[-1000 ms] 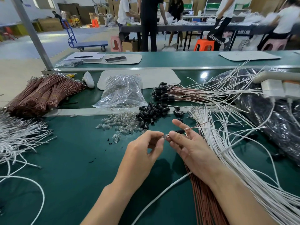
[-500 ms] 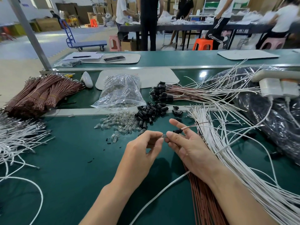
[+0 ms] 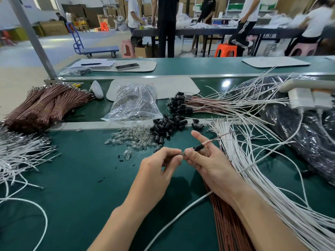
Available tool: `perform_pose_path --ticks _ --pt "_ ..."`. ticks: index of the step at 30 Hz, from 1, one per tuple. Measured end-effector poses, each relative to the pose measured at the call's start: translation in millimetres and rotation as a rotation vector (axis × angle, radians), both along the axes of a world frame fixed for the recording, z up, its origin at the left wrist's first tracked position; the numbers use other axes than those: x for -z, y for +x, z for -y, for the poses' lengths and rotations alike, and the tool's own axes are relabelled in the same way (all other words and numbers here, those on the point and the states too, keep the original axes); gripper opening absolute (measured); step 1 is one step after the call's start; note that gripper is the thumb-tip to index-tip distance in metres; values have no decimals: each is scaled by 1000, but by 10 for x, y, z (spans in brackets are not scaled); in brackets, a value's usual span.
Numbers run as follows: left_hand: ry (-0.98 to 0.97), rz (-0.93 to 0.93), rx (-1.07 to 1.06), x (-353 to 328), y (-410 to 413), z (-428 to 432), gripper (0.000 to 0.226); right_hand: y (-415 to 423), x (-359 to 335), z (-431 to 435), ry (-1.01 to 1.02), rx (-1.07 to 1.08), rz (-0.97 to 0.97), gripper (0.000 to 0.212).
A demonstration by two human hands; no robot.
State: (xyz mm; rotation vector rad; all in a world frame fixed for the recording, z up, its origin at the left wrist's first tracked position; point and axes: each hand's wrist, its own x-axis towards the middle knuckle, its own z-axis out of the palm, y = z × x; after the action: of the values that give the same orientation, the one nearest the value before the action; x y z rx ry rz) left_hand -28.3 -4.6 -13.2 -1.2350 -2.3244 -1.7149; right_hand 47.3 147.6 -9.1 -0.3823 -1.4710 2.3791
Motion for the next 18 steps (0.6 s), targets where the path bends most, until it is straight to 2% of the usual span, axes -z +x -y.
perform_pose_path --ticks 3,5,18 --pt "-12 -48 -23 16 5 9 16 -12 -6 8 2 10 1 103" --pt "-26 -108 -47 19 13 10 13 -10 -3 7 1 7 -3 109" --pt "6 -247 -92 18 27 -6 19 -10 -30 25 -62 -31 41 99"
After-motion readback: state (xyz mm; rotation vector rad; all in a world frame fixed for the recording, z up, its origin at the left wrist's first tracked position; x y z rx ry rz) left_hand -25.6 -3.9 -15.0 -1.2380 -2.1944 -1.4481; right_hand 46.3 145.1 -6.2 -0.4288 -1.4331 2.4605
